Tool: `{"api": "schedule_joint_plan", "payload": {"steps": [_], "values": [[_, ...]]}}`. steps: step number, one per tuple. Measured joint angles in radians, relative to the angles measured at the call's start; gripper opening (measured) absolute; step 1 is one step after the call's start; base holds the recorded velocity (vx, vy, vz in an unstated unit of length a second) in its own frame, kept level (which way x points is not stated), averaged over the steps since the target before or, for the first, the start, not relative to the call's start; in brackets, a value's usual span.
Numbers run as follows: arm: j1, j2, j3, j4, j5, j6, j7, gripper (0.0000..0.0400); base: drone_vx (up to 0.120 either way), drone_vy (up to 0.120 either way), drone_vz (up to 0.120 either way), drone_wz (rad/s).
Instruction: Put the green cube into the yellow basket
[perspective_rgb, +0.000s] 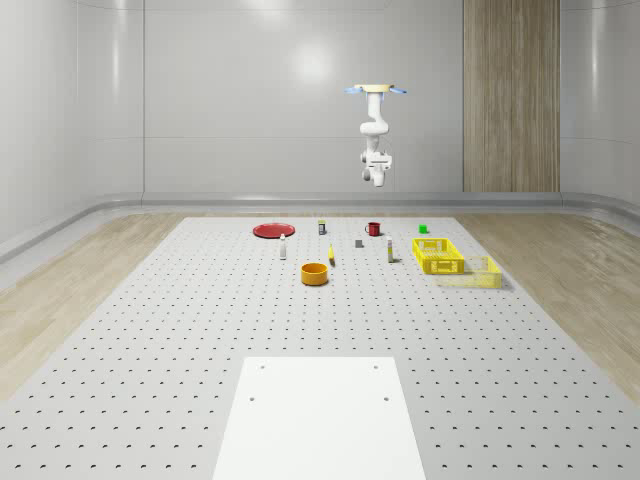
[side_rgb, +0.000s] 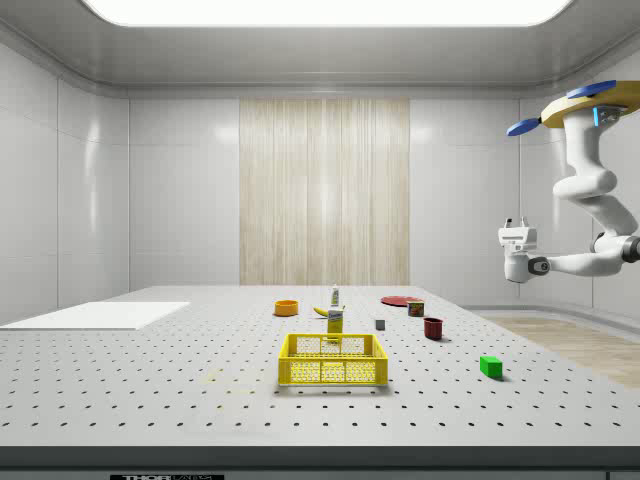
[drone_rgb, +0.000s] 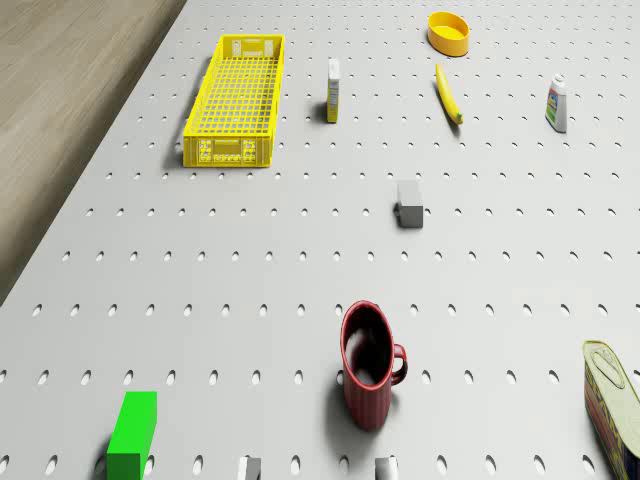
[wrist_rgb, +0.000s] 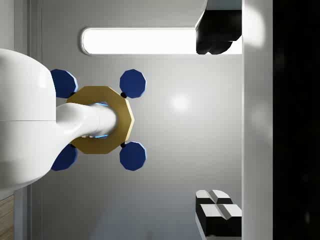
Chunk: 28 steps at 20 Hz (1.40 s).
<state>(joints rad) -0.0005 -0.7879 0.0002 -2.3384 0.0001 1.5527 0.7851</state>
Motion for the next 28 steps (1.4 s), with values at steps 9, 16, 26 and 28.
{"api": "schedule_joint_plan", "payload": {"steps": [9,16,26,28], "values": [[-0.004,0.047,0.002,0.189,0.001,-0.135,-0.002,0.04,0.0,0.12,0.0,0.0],[-0.005,0.079,0.003,0.273,0.002,-0.182,-0.003,0.04,0.0,0.12,0.0,0.0],[-0.007,0.085,0.004,0.296,0.002,-0.19,-0.003,0.04,0.0,0.12,0.0,0.0],[-0.007,0.085,0.004,0.296,0.002,-0.189,-0.003,0.04,0.0,0.12,0.0,0.0]]}}
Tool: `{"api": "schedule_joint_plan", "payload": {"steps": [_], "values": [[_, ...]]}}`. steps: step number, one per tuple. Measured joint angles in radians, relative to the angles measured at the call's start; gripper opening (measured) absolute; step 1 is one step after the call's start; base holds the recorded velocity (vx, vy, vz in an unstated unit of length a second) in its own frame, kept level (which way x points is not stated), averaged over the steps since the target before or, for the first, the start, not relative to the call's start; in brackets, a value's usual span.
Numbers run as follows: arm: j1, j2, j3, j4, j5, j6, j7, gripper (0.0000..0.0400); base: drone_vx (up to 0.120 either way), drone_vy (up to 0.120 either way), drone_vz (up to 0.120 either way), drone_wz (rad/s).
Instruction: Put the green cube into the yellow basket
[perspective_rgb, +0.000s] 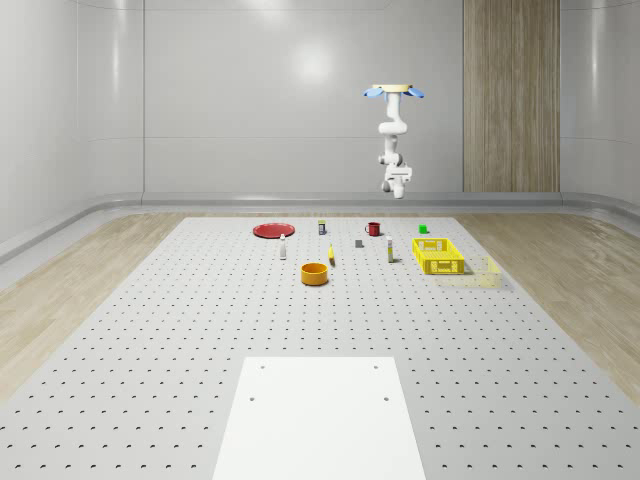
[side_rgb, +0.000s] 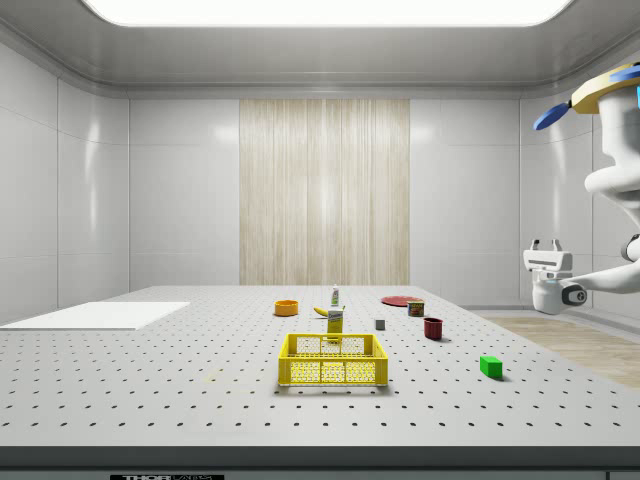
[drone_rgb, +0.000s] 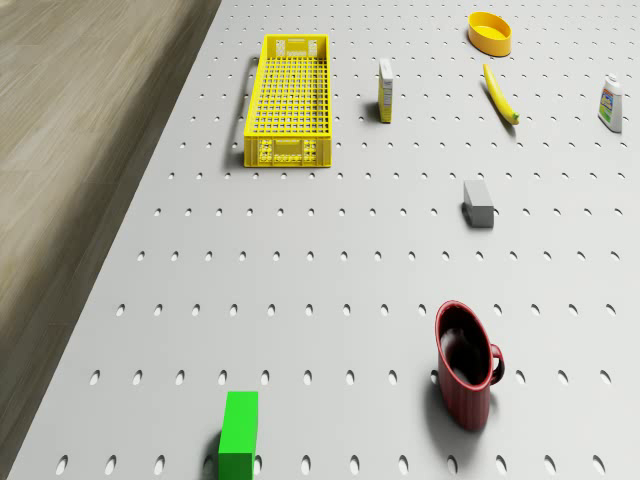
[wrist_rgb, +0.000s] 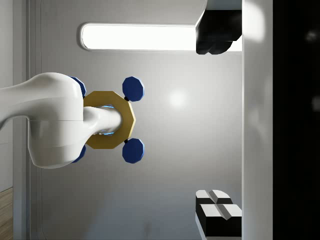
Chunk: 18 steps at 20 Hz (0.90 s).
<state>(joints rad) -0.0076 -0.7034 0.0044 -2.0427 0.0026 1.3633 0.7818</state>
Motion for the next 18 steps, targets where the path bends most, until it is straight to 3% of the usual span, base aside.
{"api": "schedule_joint_plan", "payload": {"steps": [14,18], "values": [[-0.002,-0.007,0.003,-0.005,-0.002,0.01,0.0,0.04,0.0,0.12,0.0,0.0],[-0.003,-0.009,0.005,-0.007,-0.005,0.013,0.0,0.04,0.12,0.12,0.0,0.0]]}}
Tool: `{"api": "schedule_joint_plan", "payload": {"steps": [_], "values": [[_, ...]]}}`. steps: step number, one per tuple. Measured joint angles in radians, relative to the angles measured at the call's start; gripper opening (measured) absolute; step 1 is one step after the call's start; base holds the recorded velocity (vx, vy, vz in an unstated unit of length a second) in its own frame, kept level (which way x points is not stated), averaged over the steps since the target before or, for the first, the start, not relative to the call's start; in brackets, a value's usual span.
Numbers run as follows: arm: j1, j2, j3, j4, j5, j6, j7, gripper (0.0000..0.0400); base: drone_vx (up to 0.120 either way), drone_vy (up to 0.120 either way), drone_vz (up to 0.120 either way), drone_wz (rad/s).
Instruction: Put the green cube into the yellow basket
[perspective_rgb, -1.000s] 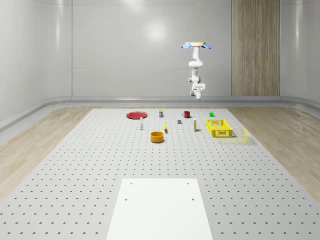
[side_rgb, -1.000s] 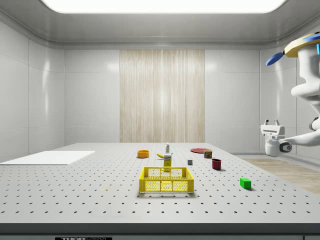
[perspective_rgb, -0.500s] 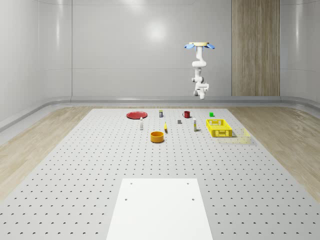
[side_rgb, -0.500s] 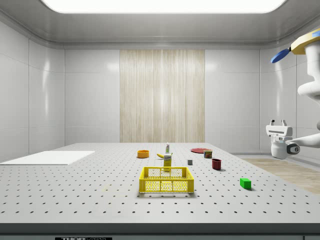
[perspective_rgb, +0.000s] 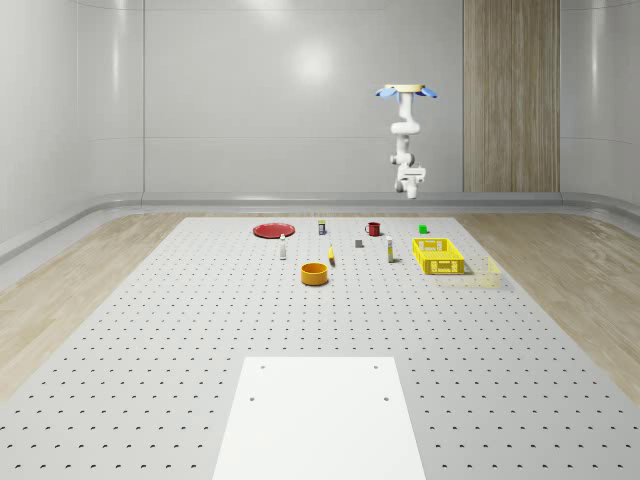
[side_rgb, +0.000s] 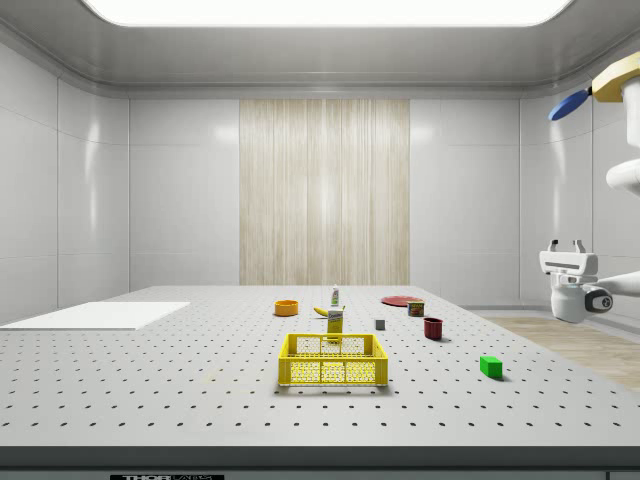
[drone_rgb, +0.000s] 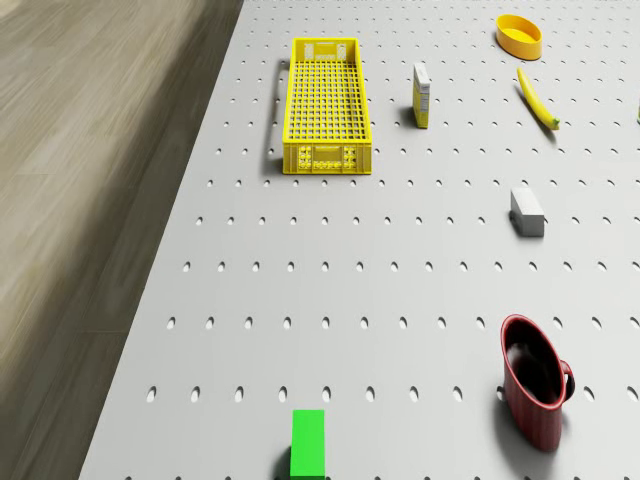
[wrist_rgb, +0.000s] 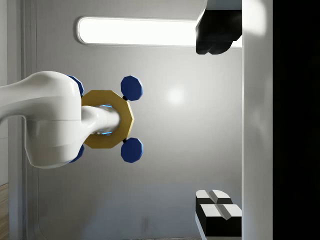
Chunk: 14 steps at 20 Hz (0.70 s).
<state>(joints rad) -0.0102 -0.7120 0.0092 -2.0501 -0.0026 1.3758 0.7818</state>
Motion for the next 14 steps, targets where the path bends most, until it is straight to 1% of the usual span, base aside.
{"api": "schedule_joint_plan", "payload": {"steps": [1,14], "values": [[0.0,-0.001,0.001,-0.001,-0.001,0.001,0.0,0.04,0.12,0.08,0.0,0.0],[-0.013,-0.008,0.042,-0.009,-0.058,0.011,0.007,0.04,0.12,0.0,0.0,0.0]]}}
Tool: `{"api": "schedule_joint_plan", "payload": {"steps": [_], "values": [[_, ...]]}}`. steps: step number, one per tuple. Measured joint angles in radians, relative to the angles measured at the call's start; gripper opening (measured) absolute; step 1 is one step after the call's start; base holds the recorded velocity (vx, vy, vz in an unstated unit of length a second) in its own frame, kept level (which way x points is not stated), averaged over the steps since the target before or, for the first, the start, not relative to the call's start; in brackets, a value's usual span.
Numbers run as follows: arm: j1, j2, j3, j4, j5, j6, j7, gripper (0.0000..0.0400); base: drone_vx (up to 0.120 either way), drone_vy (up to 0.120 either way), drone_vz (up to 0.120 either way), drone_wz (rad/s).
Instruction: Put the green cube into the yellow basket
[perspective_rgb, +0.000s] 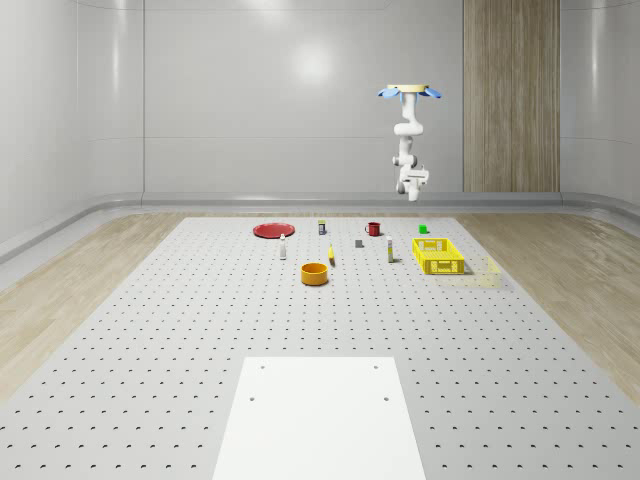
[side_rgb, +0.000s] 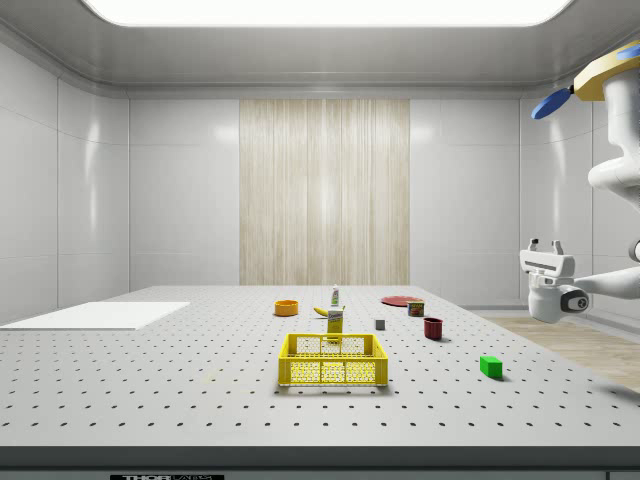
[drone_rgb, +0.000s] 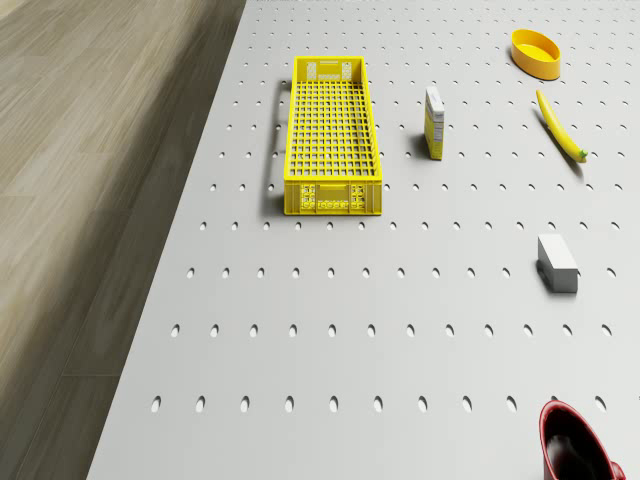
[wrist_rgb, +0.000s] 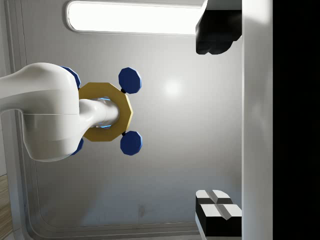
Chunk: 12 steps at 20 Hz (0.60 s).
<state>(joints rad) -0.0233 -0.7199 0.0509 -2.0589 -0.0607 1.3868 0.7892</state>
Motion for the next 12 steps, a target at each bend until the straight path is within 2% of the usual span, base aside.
{"api": "schedule_joint_plan", "payload": {"steps": [6,10,11,12], "values": [[-0.025,-0.006,0.08,-0.013,-0.112,0.006,0.015,0.04,0.12,0.0,-0.007,0.0],[-0.061,-0.015,0.195,-0.048,-0.277,0.014,0.039,0.04,0.11,0.0,-0.11,0.0],[-0.075,-0.019,0.236,-0.064,-0.336,0.017,0.048,0.04,0.0,0.0,0.0,0.0],[-0.091,-0.024,0.282,-0.086,-0.404,0.02,0.059,0.04,0.0,0.0,-0.12,0.0]]}}
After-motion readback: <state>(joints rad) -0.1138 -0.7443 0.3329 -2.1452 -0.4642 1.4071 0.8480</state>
